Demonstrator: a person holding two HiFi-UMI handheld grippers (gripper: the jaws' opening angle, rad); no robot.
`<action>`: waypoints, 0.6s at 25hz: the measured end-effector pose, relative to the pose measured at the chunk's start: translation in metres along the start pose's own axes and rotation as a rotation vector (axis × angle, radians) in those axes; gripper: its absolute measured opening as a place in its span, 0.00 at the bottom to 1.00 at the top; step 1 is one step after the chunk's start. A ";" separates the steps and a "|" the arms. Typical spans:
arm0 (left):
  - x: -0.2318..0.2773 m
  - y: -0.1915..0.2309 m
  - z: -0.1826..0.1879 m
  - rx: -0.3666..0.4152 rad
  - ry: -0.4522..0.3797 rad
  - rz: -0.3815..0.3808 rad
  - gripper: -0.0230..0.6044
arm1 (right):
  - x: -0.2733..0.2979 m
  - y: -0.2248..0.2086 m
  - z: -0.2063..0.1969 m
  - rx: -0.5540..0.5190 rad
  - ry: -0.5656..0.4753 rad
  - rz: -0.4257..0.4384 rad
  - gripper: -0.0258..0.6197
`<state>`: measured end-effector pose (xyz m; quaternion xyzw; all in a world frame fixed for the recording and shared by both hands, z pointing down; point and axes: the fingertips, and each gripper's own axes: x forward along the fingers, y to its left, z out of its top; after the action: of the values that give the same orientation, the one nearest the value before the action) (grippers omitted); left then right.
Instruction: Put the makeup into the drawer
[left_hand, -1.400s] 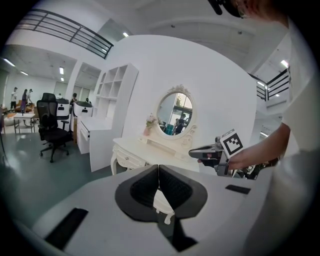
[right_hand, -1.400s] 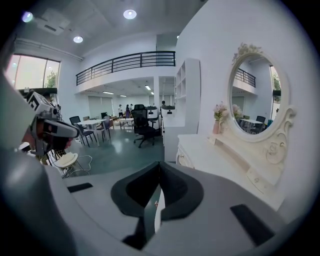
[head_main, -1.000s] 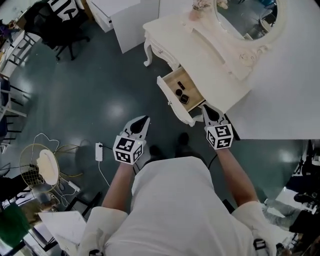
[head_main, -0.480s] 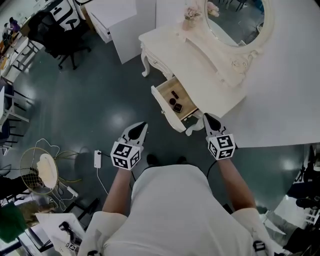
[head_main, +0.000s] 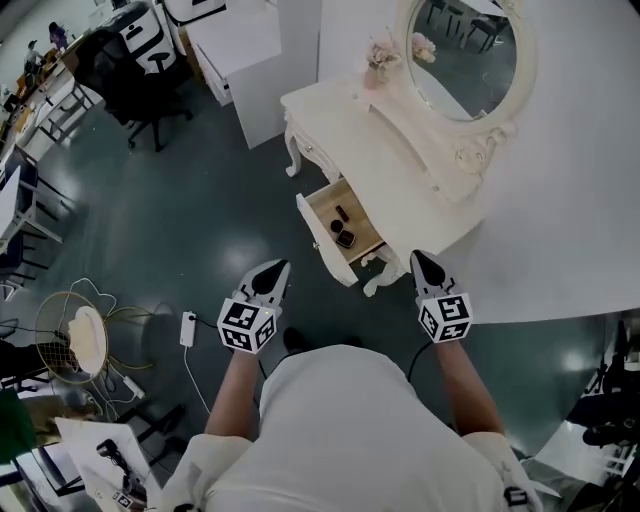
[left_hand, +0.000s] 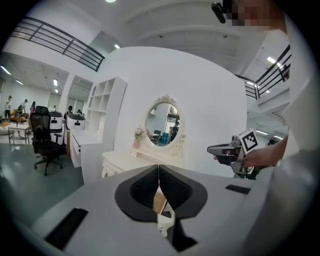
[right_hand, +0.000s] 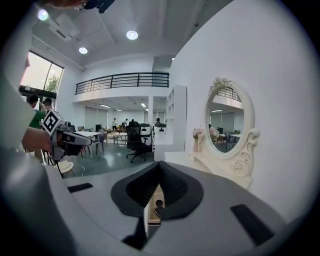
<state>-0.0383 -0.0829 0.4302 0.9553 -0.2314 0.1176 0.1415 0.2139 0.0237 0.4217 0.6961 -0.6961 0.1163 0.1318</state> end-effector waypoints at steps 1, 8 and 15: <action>0.001 -0.002 0.001 0.000 -0.003 0.003 0.06 | -0.001 -0.002 0.001 -0.002 -0.004 0.005 0.09; 0.001 -0.009 0.002 0.001 -0.009 0.018 0.07 | -0.003 -0.003 0.004 -0.007 -0.013 0.024 0.09; -0.003 -0.007 0.002 -0.002 -0.017 0.035 0.06 | 0.001 0.000 0.004 -0.008 -0.018 0.035 0.08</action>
<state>-0.0374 -0.0767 0.4264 0.9519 -0.2494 0.1115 0.1384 0.2139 0.0215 0.4186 0.6843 -0.7097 0.1095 0.1265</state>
